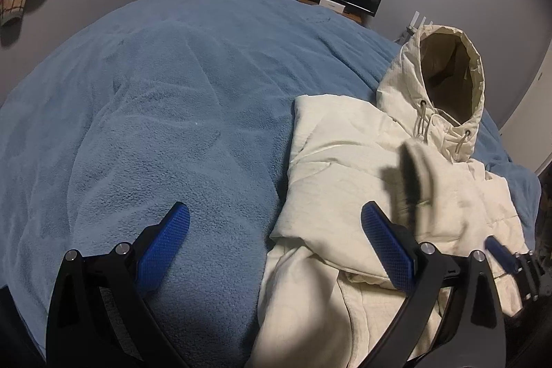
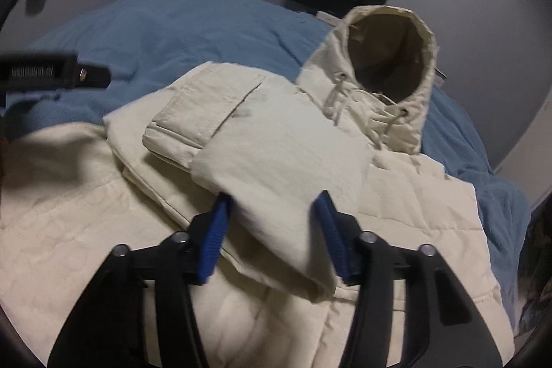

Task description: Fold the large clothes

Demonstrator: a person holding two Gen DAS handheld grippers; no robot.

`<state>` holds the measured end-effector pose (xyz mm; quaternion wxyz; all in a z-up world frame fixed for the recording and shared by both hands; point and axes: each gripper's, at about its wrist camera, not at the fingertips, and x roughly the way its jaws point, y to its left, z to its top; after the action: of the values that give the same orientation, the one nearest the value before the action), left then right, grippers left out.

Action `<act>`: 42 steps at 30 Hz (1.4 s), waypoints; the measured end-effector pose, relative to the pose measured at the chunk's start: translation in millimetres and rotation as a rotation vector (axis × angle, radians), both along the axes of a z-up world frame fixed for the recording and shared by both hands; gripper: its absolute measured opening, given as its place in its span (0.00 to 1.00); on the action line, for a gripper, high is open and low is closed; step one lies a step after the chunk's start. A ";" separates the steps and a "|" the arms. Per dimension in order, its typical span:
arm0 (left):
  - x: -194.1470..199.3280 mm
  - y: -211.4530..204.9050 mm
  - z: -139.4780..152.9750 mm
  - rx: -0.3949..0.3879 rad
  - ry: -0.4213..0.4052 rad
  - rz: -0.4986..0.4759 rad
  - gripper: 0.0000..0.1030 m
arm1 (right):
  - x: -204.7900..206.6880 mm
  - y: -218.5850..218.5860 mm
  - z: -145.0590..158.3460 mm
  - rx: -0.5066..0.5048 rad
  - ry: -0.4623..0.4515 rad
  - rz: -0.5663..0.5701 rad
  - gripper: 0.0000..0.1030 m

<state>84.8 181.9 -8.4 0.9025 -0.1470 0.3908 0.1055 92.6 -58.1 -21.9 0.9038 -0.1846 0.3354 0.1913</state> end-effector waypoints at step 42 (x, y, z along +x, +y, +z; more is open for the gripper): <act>1.8 -46.2 3.8 0.184 -0.017 -0.145 0.93 | 35.5 -244.4 -10.1 0.527 0.313 -0.463 0.74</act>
<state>86.5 135.7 -4.6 0.9208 -0.0356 0.3813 0.0741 128.1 -302.5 -32.1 0.8774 0.1663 0.4413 0.0876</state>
